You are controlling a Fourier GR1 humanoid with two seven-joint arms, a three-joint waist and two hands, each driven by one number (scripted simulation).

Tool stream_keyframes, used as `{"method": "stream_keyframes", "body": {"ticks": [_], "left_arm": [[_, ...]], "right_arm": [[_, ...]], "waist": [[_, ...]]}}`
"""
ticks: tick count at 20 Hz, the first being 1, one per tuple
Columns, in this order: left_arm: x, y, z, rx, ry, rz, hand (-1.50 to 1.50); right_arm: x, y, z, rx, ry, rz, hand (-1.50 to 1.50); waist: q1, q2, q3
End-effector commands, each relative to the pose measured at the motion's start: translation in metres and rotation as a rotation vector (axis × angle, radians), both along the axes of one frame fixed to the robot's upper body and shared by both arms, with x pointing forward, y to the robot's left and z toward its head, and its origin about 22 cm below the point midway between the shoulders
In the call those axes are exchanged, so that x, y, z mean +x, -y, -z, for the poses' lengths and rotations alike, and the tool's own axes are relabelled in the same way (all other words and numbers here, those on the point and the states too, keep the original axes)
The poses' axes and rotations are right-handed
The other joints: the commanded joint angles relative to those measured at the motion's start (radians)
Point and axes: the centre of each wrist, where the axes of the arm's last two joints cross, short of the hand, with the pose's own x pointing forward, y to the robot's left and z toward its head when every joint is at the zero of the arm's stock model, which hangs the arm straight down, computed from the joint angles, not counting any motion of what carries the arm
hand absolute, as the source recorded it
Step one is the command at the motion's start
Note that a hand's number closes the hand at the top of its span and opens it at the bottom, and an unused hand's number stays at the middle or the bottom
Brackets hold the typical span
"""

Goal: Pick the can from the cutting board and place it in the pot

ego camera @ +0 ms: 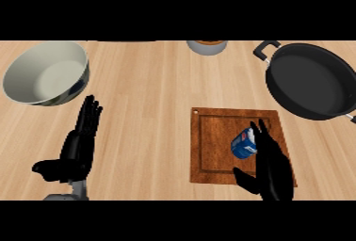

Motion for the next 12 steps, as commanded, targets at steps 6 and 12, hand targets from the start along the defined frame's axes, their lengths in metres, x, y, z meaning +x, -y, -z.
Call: {"method": "stream_keyframes", "body": {"ticks": [6,12], "left_arm": [[0.013,0.007,-0.001,0.007,0.003,-0.003,0.0],[-0.005,0.022,-0.009,-0.005,0.017,0.004,0.0]], "right_arm": [[0.0,-0.004,-0.004,-0.09,0.132,-0.017,1.5],[0.011,-0.003,-0.008,-0.13,0.174,-0.002,1.5]], "waist": [[-0.002,0.004,0.004],[0.001,0.004,0.004]]}}
